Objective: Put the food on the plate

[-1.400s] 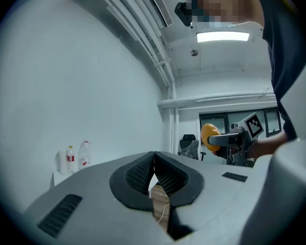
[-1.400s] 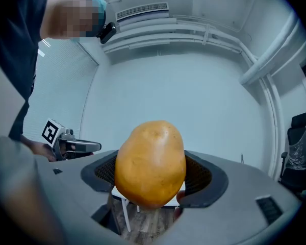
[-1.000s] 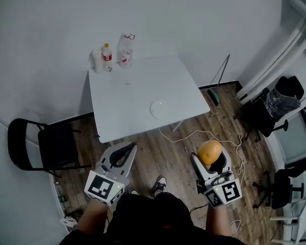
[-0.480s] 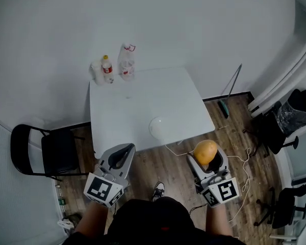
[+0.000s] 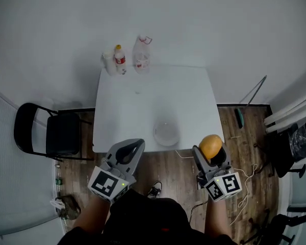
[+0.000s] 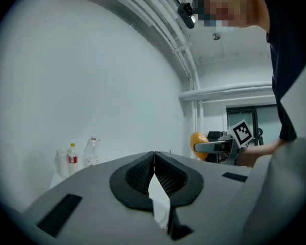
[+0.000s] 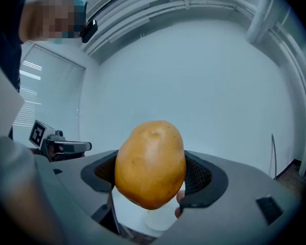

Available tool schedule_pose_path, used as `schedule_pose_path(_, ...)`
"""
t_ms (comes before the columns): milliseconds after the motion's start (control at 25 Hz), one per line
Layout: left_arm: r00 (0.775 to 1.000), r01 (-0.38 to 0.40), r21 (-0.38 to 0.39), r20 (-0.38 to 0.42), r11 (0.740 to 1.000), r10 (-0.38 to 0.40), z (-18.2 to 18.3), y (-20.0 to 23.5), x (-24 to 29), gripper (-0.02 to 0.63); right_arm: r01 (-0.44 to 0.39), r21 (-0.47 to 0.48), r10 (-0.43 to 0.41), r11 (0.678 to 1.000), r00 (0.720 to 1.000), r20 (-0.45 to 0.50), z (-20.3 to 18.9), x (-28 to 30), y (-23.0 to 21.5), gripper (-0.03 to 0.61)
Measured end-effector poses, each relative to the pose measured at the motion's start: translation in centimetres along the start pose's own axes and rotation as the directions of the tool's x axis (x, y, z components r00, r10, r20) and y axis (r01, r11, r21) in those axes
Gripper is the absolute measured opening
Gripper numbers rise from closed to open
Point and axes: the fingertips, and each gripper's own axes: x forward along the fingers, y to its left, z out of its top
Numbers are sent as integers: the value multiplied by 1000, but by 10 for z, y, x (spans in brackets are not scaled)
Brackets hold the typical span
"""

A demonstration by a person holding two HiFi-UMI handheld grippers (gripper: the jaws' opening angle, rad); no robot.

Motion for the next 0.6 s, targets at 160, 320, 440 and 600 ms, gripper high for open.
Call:
schedule_pose_path(160,1000,3,-19,5,1000,-3,0,15,9,23,-10,7,11,1000,997,-80,-28,39,-4,376)
schedule_pose_path(320,1000,6,-26,-9,1000,-6,-8,36,11,23,-7,-16,3,1000,975,-220,-80,80,-3,376)
schedule_pose_path(440,1000,-14,-7,-11,1000,14,-7,52,10,23,-19,-81,-10,997,937,-349,-129,110,-6,376)
schedule_pose_path(600,999,-38,-17,-25,999,38,-11,64,4,23,-48,-119,-20,992,860,-510,-191,138,-15,376)
